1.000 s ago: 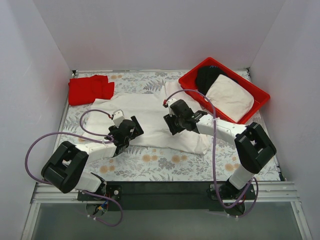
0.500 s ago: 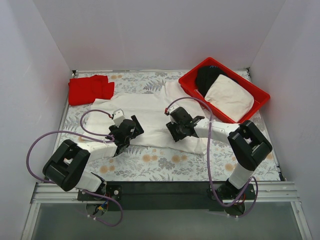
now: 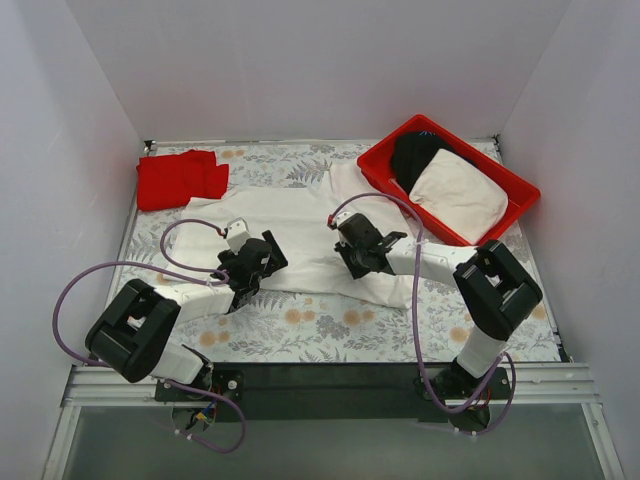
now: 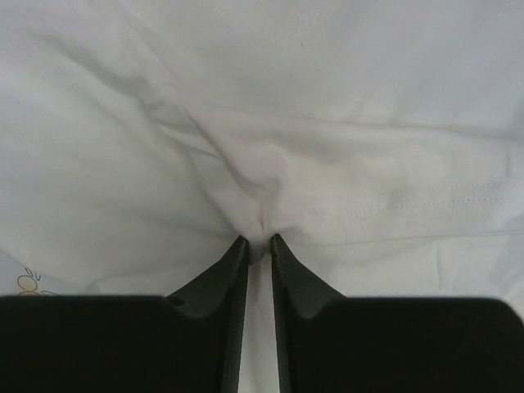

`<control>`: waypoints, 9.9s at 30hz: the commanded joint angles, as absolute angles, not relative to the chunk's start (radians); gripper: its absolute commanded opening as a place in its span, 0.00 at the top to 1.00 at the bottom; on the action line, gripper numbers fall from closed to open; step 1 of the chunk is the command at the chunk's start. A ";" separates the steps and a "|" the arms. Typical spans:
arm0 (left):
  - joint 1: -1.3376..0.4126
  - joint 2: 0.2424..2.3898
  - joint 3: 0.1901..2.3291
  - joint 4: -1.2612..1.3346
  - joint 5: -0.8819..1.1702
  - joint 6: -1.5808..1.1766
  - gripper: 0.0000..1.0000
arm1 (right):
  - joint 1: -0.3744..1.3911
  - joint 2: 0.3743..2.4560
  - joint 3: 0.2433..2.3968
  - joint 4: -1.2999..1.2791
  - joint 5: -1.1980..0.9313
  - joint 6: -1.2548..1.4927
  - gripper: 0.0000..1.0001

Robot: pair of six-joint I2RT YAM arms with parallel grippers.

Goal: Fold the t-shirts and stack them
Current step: Fold the tshirt

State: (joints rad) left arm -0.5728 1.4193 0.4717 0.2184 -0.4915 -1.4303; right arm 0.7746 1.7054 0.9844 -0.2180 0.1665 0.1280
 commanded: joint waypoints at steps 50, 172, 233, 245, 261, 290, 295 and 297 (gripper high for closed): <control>-0.575 1.413 0.420 0.120 -0.456 -1.450 0.07 | 0.735 1.940 1.449 -0.307 0.347 0.029 0.69; -0.669 1.278 0.396 -0.120 -0.534 -1.692 0.06 | 0.611 1.410 0.574 -0.120 -0.113 0.400 0.53; -0.699 1.160 0.338 -0.163 -0.488 -1.723 0.06 | 0.597 1.484 0.575 -0.107 0.026 0.367 0.49; -0.664 1.224 0.564 -0.207 -0.672 -1.559 0.06 | 0.598 1.304 0.581 -0.184 -0.017 0.342 0.49; -0.009 1.498 0.886 0.035 -0.443 -1.339 0.07 | 0.598 0.983 0.635 -0.262 0.008 0.253 0.45; 0.147 1.888 1.124 0.014 -0.344 -1.244 0.50 | 0.598 1.060 0.592 -0.176 -0.055 0.255 0.45; 0.147 1.885 1.118 0.006 -0.334 -1.230 0.52 | 0.597 1.069 0.592 -0.170 -0.060 0.261 0.45; 0.147 1.887 1.114 0.006 -0.340 -1.224 0.54 | 0.598 1.072 0.591 -0.170 -0.061 0.259 0.45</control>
